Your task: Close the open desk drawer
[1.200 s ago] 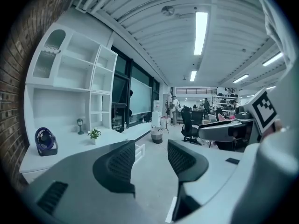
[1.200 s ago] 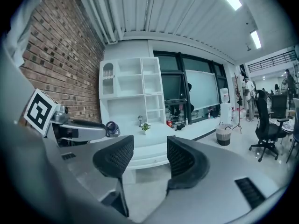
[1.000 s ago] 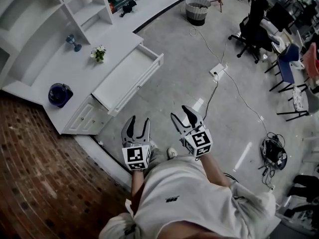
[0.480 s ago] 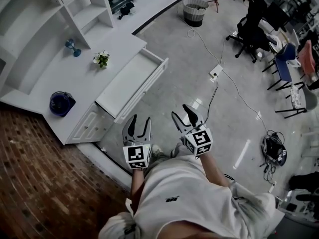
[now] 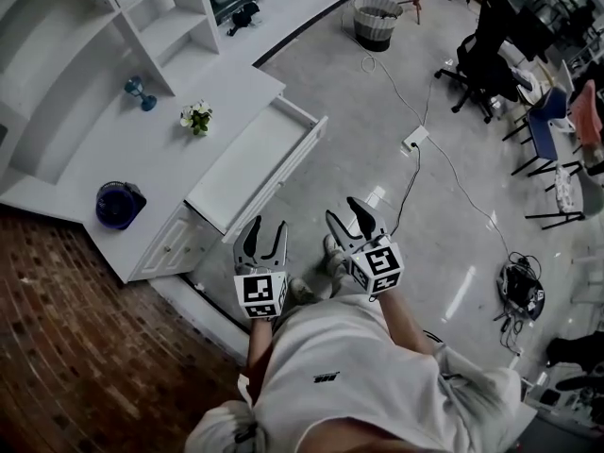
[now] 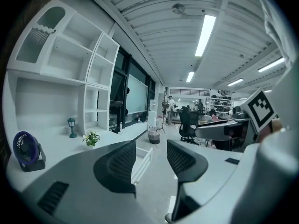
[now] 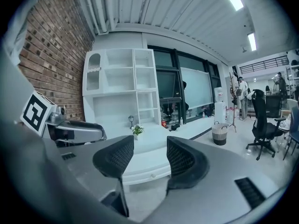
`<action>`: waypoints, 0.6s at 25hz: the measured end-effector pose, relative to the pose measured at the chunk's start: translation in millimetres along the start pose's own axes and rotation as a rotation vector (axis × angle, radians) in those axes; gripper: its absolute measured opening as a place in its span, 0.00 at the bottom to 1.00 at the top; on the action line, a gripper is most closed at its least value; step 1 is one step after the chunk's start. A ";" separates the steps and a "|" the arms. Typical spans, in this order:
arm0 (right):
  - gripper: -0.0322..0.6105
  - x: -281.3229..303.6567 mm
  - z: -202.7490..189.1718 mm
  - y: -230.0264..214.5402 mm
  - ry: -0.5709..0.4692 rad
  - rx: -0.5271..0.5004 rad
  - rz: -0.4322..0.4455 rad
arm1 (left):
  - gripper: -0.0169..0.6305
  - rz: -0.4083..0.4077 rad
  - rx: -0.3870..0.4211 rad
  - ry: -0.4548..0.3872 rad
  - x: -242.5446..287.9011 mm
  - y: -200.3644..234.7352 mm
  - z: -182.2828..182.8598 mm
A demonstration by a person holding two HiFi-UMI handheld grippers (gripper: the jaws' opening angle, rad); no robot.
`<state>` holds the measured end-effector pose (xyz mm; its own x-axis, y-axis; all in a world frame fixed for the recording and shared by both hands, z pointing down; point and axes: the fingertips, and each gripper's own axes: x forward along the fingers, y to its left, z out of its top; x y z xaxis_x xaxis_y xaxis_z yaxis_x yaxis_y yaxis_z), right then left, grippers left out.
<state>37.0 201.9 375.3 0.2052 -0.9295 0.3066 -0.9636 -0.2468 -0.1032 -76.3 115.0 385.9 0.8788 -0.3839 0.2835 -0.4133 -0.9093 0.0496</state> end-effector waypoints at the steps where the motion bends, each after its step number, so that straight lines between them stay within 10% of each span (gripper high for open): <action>1: 0.40 5.0 0.8 -2.6 0.000 0.005 0.009 | 0.37 0.006 0.003 0.001 4.7 1.4 1.4; 15: 0.40 75.5 34.5 -74.7 0.006 0.016 0.185 | 0.35 0.161 0.006 0.026 85.2 0.0 36.5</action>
<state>130.4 140.7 373.5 0.0237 -0.9579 0.2862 -0.9819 -0.0760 -0.1733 7.3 76.3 375.1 0.7949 -0.5205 0.3118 -0.5467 -0.8373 -0.0043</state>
